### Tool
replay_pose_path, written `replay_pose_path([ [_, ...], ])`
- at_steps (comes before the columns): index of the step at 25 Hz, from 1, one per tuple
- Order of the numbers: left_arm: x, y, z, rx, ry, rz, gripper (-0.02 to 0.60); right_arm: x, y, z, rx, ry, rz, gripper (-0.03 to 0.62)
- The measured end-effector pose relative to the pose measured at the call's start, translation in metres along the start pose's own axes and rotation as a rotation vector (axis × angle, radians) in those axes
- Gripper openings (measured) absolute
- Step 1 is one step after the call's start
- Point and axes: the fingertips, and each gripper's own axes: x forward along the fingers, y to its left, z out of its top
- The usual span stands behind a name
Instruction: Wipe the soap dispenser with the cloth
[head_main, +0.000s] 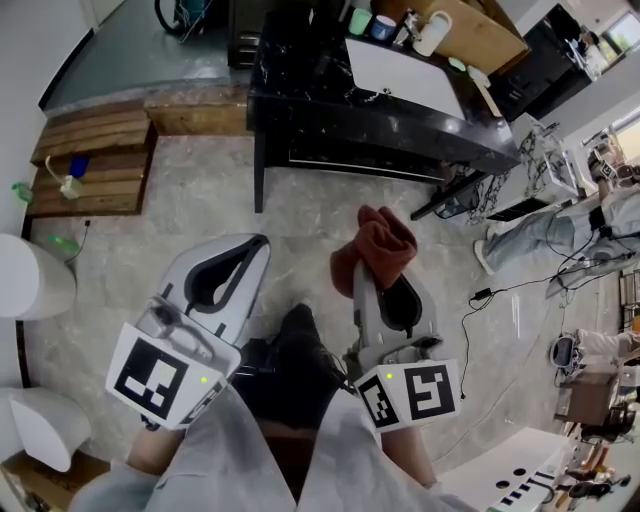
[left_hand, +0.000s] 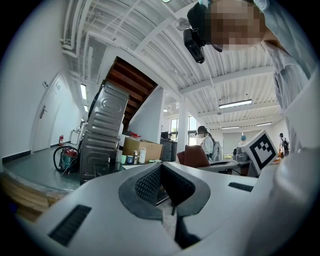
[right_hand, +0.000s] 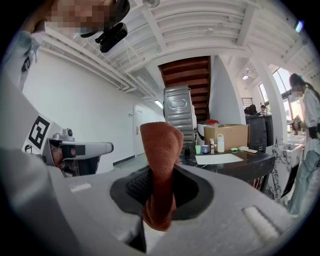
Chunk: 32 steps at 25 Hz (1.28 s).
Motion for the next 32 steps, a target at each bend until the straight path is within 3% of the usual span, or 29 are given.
replay_pose_path([
  [12, 0.031, 0.015, -0.005, -0.005, 0.01, 0.04, 0.003, 0.035, -0.029, -0.004, 0.007, -0.002, 0.032, 0.077],
  [16, 0.054, 0.023, -0.008, -0.055, 0.025, 0.061, 0.003, 0.056, -0.046, -0.003, 0.013, 0.002, 0.051, 0.077],
  [32, 0.161, 0.067, 0.002, -0.044, 0.001, 0.141, 0.003, 0.149, -0.126, 0.006, 0.022, 0.037, 0.136, 0.077],
])
